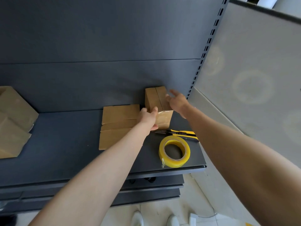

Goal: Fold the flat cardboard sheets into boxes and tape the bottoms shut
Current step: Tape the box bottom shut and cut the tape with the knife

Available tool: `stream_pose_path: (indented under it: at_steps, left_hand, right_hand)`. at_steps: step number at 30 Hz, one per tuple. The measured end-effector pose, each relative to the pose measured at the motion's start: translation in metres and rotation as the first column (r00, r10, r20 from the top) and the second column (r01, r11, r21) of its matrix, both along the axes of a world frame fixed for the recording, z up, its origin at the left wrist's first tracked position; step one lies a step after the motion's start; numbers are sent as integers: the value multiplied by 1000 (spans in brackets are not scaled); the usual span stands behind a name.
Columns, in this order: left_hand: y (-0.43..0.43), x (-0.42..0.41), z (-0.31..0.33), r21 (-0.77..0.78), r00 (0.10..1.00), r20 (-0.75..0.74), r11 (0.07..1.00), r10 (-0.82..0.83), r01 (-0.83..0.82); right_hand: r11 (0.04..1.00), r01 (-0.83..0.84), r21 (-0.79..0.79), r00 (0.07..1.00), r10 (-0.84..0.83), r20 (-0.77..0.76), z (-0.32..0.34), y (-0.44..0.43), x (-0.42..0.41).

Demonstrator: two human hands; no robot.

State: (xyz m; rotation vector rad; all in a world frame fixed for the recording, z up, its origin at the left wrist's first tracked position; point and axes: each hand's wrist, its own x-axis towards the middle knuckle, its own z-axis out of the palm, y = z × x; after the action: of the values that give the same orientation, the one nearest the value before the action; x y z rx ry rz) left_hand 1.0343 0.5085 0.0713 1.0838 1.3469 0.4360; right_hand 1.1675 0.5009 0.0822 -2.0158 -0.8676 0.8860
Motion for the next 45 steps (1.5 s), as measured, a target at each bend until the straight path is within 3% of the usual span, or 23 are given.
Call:
stream_pose_path:
  at_steps: [5,9,13,16,25,28,36,45]
  left_hand:
    - [4,5,5,-16,998,53,999,31,-30]
    - [4,9,7,-17,993,72,996,93,-92]
    - [1,18,3,-43,948,108,954,298,-295]
    - [-1,22,-2,-124,911,38,907,410,-403]
    - [-18,28,-4,32,941,-8,941,338,-337]
    - [-25,32,2,8,906,106,911,410,-413]
    - [-47,35,3,115,838,145,832,526,-542]
    - [-67,20,30,281,858,257,816,444,-506]
  right_hand:
    - [991,-107,-76,990,114,83,1,19,10]
    - [990,-54,-133,982,77,170,2,25,21]
    - [989,-6,-148,949,52,312,11,22,26]
    - [991,40,-125,929,10,369,17,10,27]
    - [999,27,-39,976,-18,217,13,-35,29]
    - [999,38,-8,982,-36,186,14,-45,30]
    - [979,189,77,977,-180,-115,17,-69,28]
    - [975,212,65,970,-203,-131,22,-82,15]
